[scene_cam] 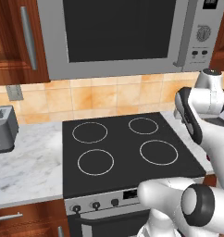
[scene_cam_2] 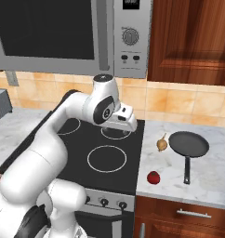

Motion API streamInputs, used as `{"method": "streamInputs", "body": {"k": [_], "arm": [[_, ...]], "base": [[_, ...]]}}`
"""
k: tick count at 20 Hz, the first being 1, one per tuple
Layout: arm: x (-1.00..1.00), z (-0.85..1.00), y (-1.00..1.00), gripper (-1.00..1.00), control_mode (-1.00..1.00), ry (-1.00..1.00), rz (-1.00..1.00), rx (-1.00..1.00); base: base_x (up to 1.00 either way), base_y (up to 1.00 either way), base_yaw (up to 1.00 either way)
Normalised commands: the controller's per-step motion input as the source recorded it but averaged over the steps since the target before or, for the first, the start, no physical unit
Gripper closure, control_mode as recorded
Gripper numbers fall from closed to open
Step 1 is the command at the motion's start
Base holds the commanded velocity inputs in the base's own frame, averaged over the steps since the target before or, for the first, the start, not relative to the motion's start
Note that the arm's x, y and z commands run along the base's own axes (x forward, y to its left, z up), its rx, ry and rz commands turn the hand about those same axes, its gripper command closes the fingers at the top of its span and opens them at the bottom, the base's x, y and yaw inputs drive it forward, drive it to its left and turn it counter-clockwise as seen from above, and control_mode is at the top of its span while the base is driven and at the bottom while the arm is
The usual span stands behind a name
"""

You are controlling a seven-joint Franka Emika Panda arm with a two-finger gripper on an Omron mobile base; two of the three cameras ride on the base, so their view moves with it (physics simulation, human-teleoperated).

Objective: Place the pan on the rear left burner on the stove. Then place the tomato and the onion in the pan and turn on the rear left burner.

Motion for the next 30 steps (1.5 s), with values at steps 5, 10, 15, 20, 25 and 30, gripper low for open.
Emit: {"method": "streamInputs", "body": {"k": [5,10,15,20,25,30], "arm": [[0.0,-0.11,-0.51,-1.0,-1.0,0.0,-0.04,0.0],[0.0,-0.13,-0.45,-1.0,-1.0,0.01,-0.04,0.0],[0.01,-0.14,-0.45,-1.0,-1.0,0.0,-0.02,0.0],[0.04,-0.12,-0.5,-1.0,-1.0,0.0,0.0,0.0],[0.06,-0.14,-0.51,-1.0,-1.0,0.0,0.0,0.0],[0.13,-0.17,-0.47,-1.0,-1.0,0.0,0.0,0.0]], "base": [[0.0,0.0,0.0],[0.0,0.0,0.0],[0.0,0.0,0.0],[0.0,0.0,0.0],[0.0,0.0,0.0],[0.0,0.0,0.0]]}}
